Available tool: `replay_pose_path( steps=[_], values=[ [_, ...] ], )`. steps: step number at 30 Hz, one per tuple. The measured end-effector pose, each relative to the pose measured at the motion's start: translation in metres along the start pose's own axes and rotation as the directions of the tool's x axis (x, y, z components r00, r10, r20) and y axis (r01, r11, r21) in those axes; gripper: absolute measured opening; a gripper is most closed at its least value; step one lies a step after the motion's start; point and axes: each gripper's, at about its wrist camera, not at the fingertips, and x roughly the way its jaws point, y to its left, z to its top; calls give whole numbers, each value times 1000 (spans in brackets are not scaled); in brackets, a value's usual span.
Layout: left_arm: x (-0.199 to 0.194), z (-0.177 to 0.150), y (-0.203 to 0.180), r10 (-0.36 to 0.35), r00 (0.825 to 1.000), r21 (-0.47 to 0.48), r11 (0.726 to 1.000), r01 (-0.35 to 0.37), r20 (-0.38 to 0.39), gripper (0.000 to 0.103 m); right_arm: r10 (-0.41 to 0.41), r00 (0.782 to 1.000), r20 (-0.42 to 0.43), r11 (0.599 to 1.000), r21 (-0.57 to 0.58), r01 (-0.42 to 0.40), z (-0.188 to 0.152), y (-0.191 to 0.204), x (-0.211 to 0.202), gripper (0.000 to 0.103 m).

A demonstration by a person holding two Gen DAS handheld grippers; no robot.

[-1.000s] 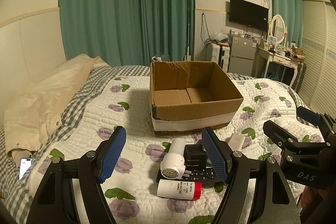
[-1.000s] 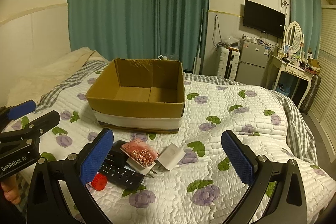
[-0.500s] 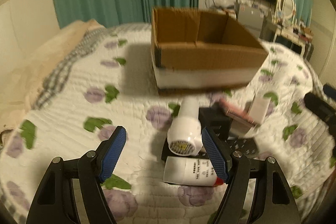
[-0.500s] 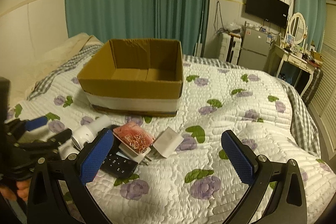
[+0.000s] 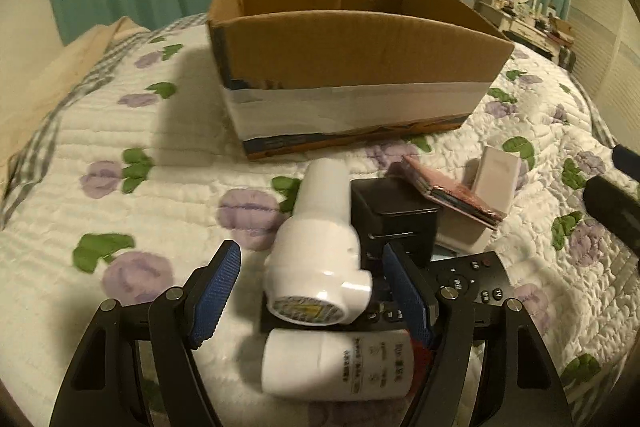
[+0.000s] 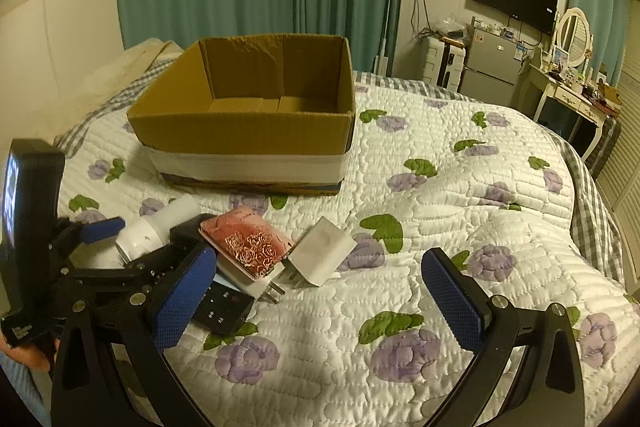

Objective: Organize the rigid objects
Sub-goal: 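Grasp the white labelled bottle with the left gripper, then grasp the pink card package with the right gripper while the left gripper lifts the bottle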

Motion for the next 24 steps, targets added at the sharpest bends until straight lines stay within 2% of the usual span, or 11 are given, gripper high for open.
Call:
replay_pose_path(
  steps=[1, 5, 7, 12, 15, 17, 19, 21, 24],
  values=[
    [-2, 0, 0, -41, 999, -7, 999, 41, -1, 51, -1, 1000, -3, 1000, -5, 1, -1, 1, 2, 103],
    [-9, 0, 3, -35, 999, -14, 999, 35, 10, 49, 3, 1000, -17, 998, -56, -4, -1, 12, 11, 103],
    [-18, 0, 6, -16, 999, -28, 999, 16, 29, 49, 13, 1000, -25, 995, -100, -15, 0, 20, 18, 98],
    [-35, 7, 21, 0, 997, -65, 998, 5, 82, 49, 43, 995, -86, 975, -214, -61, 0, 46, 46, 78],
    [-36, 8, 26, 42, 995, -67, 997, -36, 94, 49, 44, 990, -134, 963, -256, -77, -2, 57, 65, 64],
    [-35, 8, 29, 31, 996, -83, 996, -23, 85, 49, 55, 987, -151, 961, -261, -93, -2, 60, 72, 55],
    [-32, 8, 31, 31, 996, -88, 996, -24, 78, 49, 69, 986, -152, 959, -261, -107, -1, 62, 75, 51],
    [-32, 8, 31, 35, 996, -89, 996, -28, 77, 49, 71, 988, -137, 956, -275, -107, 1, 64, 73, 39],
    [-32, 7, 30, 27, 997, -92, 996, -20, 78, 49, 44, 993, -112, 958, -277, -74, 6, 63, 75, 28]
  ],
)
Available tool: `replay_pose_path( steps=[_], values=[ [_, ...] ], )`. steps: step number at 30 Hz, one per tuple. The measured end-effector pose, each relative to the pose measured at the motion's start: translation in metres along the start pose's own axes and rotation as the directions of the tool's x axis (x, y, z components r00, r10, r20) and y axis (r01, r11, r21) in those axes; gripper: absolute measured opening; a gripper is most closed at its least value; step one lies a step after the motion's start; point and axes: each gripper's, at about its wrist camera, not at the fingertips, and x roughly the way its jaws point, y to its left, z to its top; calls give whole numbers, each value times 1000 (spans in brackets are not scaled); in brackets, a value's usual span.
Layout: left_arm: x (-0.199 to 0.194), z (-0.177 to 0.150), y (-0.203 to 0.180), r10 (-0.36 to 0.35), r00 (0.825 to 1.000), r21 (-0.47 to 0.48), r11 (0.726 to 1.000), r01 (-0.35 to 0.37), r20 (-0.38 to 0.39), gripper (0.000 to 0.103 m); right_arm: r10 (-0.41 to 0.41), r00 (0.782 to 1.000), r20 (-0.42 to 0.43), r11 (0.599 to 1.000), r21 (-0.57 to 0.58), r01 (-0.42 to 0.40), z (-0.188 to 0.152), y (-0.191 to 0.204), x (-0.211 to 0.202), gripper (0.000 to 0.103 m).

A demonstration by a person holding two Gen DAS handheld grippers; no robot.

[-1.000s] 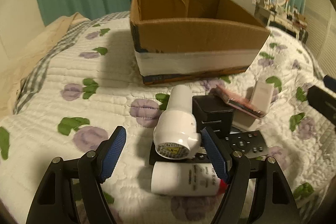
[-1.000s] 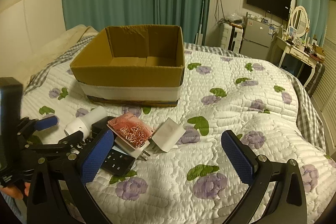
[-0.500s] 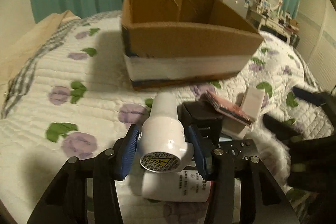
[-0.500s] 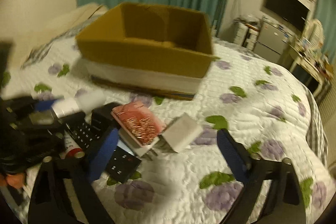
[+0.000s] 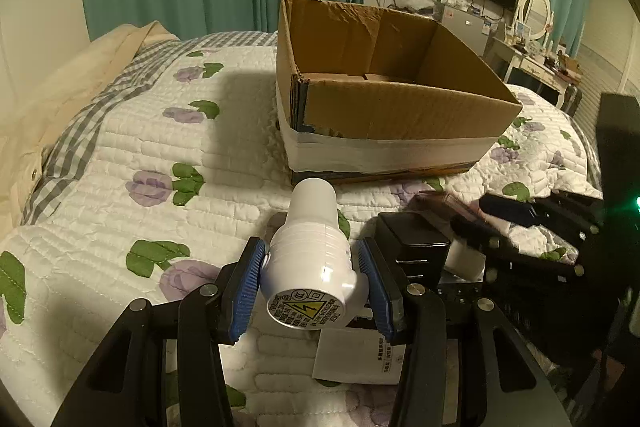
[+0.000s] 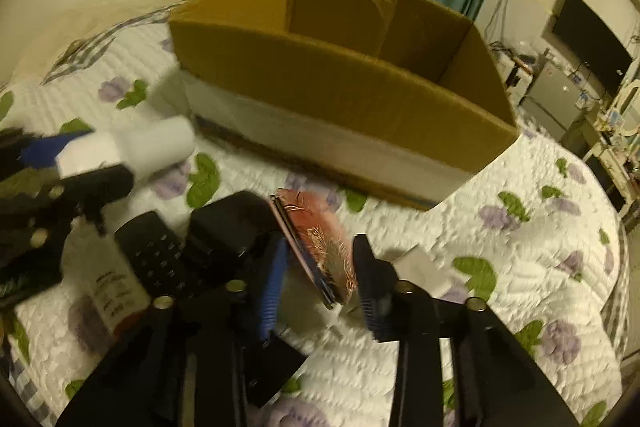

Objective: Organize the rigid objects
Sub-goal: 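Grasp the pink card package with the right gripper while the left gripper lifts the bottle, then carry the bottle and pink package over the box and open both grippers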

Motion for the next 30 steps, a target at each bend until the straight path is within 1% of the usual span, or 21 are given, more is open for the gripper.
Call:
replay_pose_path(
  steps=[2, 4, 5, 7, 8, 10, 12, 14, 16, 19, 23, 26, 30],
  values=[
    [0, 0, -1, 2, 1000, 4, 1000, -2, 1, 49, 0, 1000, -14, 1000, 1, 0, 3, -2, 8, 28],
    [1, 0, -2, 3, 1000, 2, 1000, -3, 0, 49, 13, 999, -49, 1000, 7, -13, 8, -4, 22, 28],
    [0, -1, -1, 3, 1000, 3, 1000, -3, 0, 49, 22, 998, -60, 1000, 11, -21, 7, -4, 29, 25],
    [-2, -1, -2, 3, 1000, 2, 1000, -3, 4, 49, 35, 998, -53, 999, 27, -34, 6, -6, 28, 21],
    [-4, 0, -2, 0, 1000, 2, 1000, 0, 8, 49, 36, 998, -42, 999, 34, -35, 6, -8, 23, 15],
    [-13, 2, -4, -10, 1000, 0, 1000, 10, 27, 49, 40, 999, 4, 997, 63, -40, 6, -15, 4, 10],
    [-24, 5, -8, -24, 998, -1, 1000, 24, 50, 49, 62, 997, 35, 993, 99, -65, 7, -23, -12, 9],
    [-38, 10, -12, -36, 996, 2, 999, 36, 83, 49, 44, 996, 80, 992, 111, -53, 10, -30, -36, 9],
    [-54, 17, -17, -43, 992, 4, 999, 43, 121, 49, 50, 992, 119, 989, 131, -65, 16, -39, -60, 9],
    [-78, 36, -23, -54, 980, 0, 998, 55, 190, 49, 45, 984, 172, 986, 149, -71, 34, -52, -91, 9],
    [-92, 65, -29, -44, 966, 11, 999, 43, 254, 49, 21, 972, 232, 987, 149, -57, 61, -70, -120, 9],
    [-88, 90, -33, -43, 959, 17, 999, 40, 280, 49, 16, 963, 269, 987, 152, -58, 85, -83, -128, 9],
    [-58, 126, -36, -27, 959, 22, 1000, 22, 281, 49, 26, 956, 291, 986, 149, -72, 113, -98, -120, 9]
  ],
)
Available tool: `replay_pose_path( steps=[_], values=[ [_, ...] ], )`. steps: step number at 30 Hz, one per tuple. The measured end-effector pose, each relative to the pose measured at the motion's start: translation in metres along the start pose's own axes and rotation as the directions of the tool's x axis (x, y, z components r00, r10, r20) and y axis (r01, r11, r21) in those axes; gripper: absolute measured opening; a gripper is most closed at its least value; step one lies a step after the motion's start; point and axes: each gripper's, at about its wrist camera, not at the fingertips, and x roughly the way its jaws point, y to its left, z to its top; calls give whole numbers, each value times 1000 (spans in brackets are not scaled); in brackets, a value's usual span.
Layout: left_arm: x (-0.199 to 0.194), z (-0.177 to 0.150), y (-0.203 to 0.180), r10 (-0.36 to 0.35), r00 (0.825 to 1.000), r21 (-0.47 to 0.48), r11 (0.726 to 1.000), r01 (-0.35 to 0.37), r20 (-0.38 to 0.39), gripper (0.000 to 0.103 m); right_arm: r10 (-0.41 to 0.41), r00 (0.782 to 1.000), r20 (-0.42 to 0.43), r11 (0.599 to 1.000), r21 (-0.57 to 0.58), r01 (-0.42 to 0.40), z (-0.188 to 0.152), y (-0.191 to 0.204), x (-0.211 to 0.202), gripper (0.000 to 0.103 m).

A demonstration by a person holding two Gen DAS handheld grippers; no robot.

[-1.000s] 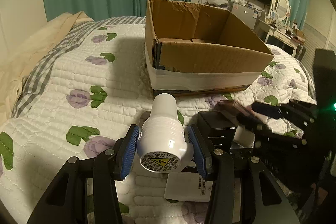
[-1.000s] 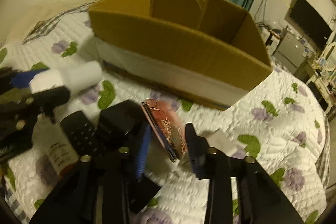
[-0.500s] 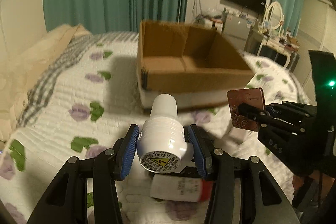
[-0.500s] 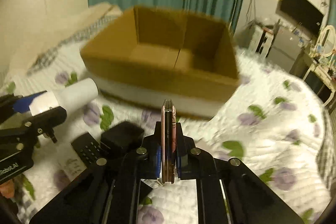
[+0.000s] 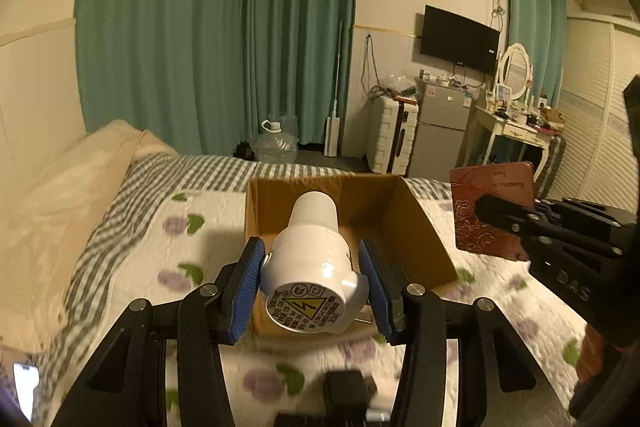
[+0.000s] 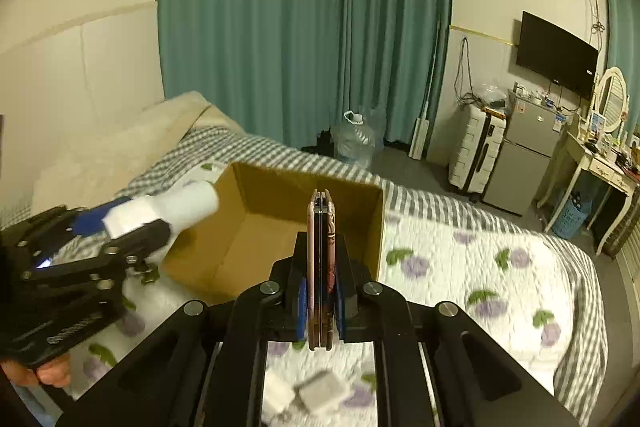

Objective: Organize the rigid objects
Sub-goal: 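Carry the bottle and pink package over the box and open both grippers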

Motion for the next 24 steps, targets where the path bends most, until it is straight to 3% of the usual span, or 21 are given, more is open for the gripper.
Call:
replay_pose_path(
  steps=[4, 10, 15, 18, 24],
  values=[
    [51, 10, -3, 32, 999, 20, 999, -32, -39, 49, 11, 1000, -9, 1000, 4, -10, 14, -10, 34, 9],
    [104, 1, -10, 63, 992, 44, 997, -59, -108, 49, 31, 998, -50, 999, 15, -30, 4, -17, 78, 9],
    [116, -13, -11, 64, 991, 27, 998, -61, -121, 53, 42, 996, -82, 999, 34, -39, -13, -24, 96, 9],
    [116, -14, -7, 64, 990, 18, 998, -62, -125, 67, 39, 996, -82, 999, 35, -36, -11, -27, 99, 9],
    [113, -14, -2, 71, 990, 15, 997, -69, -121, 67, 44, 994, -98, 998, 37, -41, -7, -28, 118, 9]
  ],
)
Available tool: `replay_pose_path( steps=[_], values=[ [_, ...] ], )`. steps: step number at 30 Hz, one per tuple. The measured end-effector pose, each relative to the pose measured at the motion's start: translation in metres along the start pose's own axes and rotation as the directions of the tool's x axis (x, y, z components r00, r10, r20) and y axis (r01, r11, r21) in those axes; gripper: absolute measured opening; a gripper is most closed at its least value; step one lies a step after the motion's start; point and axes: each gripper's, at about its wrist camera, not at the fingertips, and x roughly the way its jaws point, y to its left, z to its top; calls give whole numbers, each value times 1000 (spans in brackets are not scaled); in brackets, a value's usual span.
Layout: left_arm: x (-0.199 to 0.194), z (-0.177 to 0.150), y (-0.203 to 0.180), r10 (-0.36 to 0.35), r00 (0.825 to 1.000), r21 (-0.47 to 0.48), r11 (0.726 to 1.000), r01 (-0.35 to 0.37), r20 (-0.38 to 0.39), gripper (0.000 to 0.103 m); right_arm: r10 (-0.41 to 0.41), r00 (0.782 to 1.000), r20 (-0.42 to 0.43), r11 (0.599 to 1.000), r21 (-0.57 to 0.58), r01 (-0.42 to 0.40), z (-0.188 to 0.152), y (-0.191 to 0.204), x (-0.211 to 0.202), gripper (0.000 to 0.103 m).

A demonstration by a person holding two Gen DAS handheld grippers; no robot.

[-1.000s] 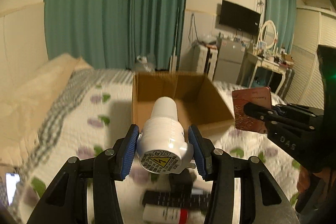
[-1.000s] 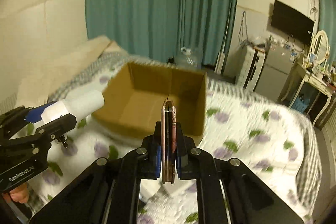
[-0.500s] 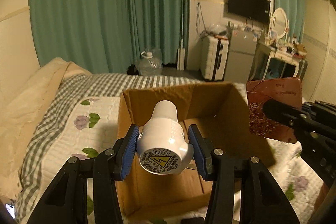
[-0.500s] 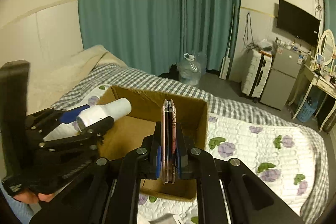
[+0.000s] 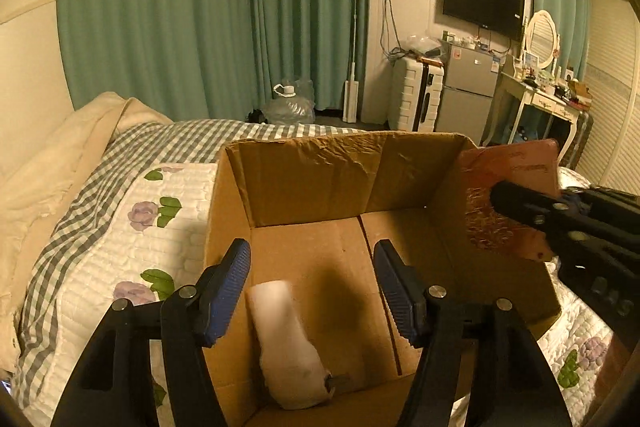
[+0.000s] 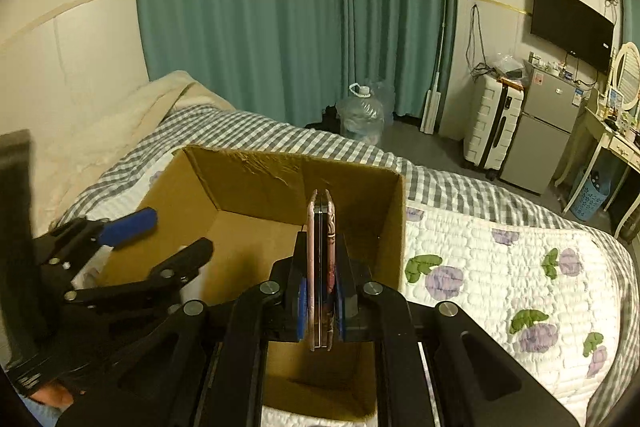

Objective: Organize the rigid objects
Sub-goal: 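Carry the bottle and pink package over the box and open both grippers, then grasp the white tube with the red cap with the right gripper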

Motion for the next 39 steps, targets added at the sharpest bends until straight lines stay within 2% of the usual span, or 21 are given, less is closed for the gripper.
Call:
replay_pose_path(
  steps=[4, 5, 6, 7, 8, 12, 15, 17, 21, 26, 30, 33, 35, 39],
  values=[
    [-5, 1, 8, -1, 1000, -20, 1000, 1, 4, 67, -5, 1000, -23, 1000, 15, 5, -4, 2, 14, 11],
    [-7, 2, 11, -4, 1000, -25, 1000, 4, 4, 67, -10, 1000, -20, 1000, 20, 10, -5, 2, 13, 26],
    [-11, 3, 12, -7, 1000, -29, 1000, 7, 5, 67, -15, 1000, -9, 1000, 24, 15, -6, 2, 9, 47],
    [-17, 4, 13, -9, 1000, -34, 999, 10, 10, 67, -24, 1000, 8, 999, 30, 24, -6, 1, 4, 55],
    [-22, 4, 14, -12, 1000, -35, 999, 13, 14, 67, -36, 999, 30, 999, 40, 35, -5, 0, -6, 59],
    [-55, 6, 14, -10, 999, -25, 1000, 11, 36, 67, -63, 996, 71, 997, 56, 59, 0, -1, -50, 61],
    [-86, 1, 15, -8, 999, -18, 1000, 9, 53, 70, -88, 991, 98, 995, 59, 82, -4, 2, -90, 71],
    [-106, -6, 15, -2, 998, -12, 1000, 2, 58, 71, -96, 989, 112, 994, 55, 90, -8, 6, -114, 73],
    [-139, -27, 18, 14, 999, 4, 1000, -14, 46, 71, -116, 985, 130, 992, 57, 109, -27, 16, -157, 85],
    [-157, -58, 20, 25, 1000, 20, 999, -25, 14, 71, -105, 987, 119, 993, 65, 97, -72, 36, -190, 90],
    [-161, -90, 27, 61, 998, 24, 998, -60, -27, 71, -69, 994, 81, 997, 50, 65, -103, 51, -187, 90],
    [-161, -114, 35, 77, 996, 8, 997, -77, -54, 71, 4, 1000, 28, 1000, 22, -4, -125, 65, -173, 90],
    [-161, -128, 42, 84, 994, 7, 996, -83, -67, 71, 54, 998, -12, 998, -31, -55, -137, 83, -157, 90],
    [-149, -150, 54, 75, 990, -17, 997, -78, -118, 71, 90, 990, -106, 988, -117, -102, -157, 114, -121, 90]
  ],
)
